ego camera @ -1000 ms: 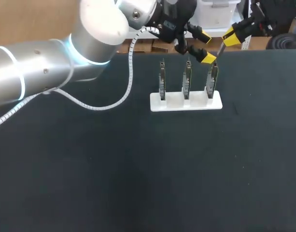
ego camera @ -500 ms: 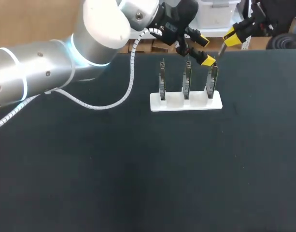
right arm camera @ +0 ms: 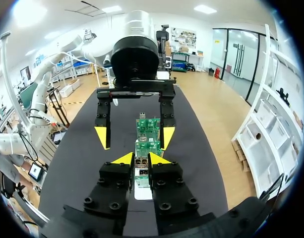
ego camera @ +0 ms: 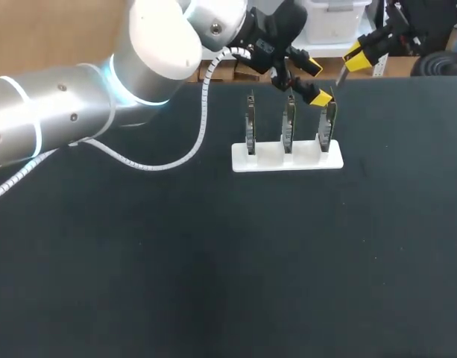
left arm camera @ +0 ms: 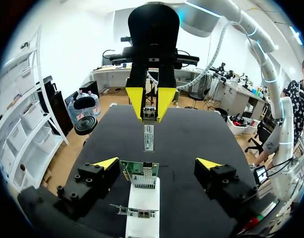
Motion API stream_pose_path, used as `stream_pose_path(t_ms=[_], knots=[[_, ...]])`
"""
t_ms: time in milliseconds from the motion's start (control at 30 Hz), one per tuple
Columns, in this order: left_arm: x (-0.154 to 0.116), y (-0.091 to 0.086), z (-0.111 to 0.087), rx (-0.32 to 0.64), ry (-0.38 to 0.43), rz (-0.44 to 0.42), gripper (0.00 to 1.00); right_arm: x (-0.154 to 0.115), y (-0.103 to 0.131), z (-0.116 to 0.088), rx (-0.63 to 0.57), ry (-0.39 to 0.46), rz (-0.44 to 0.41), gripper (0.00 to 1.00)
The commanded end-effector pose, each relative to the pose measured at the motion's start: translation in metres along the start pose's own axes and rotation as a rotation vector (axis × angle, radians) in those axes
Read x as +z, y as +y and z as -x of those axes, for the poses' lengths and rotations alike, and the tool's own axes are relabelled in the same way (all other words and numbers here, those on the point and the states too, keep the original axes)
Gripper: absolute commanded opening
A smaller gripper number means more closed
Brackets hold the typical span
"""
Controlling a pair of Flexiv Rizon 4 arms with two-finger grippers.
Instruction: Pick up the optical module with the left hand, and insert it into the network port with the right hand.
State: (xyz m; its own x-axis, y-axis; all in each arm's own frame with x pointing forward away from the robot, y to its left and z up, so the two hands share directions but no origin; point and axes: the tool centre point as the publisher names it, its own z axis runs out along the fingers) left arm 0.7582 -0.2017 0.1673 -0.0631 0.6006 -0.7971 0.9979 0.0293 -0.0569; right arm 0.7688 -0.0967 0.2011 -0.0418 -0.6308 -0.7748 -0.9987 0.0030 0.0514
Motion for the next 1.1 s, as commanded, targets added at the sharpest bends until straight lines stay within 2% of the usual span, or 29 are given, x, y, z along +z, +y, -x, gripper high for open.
stream_pose_path(t_ms=[33,400,1100], knots=[[0.0029,0.0022,0.0000,0.000,0.006,-0.007,1.00,-0.0001,-0.0020,0.0001,0.001,-0.001,0.002,0.00],[0.0054,0.0026,0.0012,-0.001,-0.014,-0.010,1.00,-0.0009,-0.0029,-0.0024,0.004,0.002,0.009,0.00],[0.0070,0.0025,-0.0038,-0.010,-0.001,-0.018,1.00,-0.0014,-0.0049,-0.0018,0.002,0.017,0.022,0.00]])
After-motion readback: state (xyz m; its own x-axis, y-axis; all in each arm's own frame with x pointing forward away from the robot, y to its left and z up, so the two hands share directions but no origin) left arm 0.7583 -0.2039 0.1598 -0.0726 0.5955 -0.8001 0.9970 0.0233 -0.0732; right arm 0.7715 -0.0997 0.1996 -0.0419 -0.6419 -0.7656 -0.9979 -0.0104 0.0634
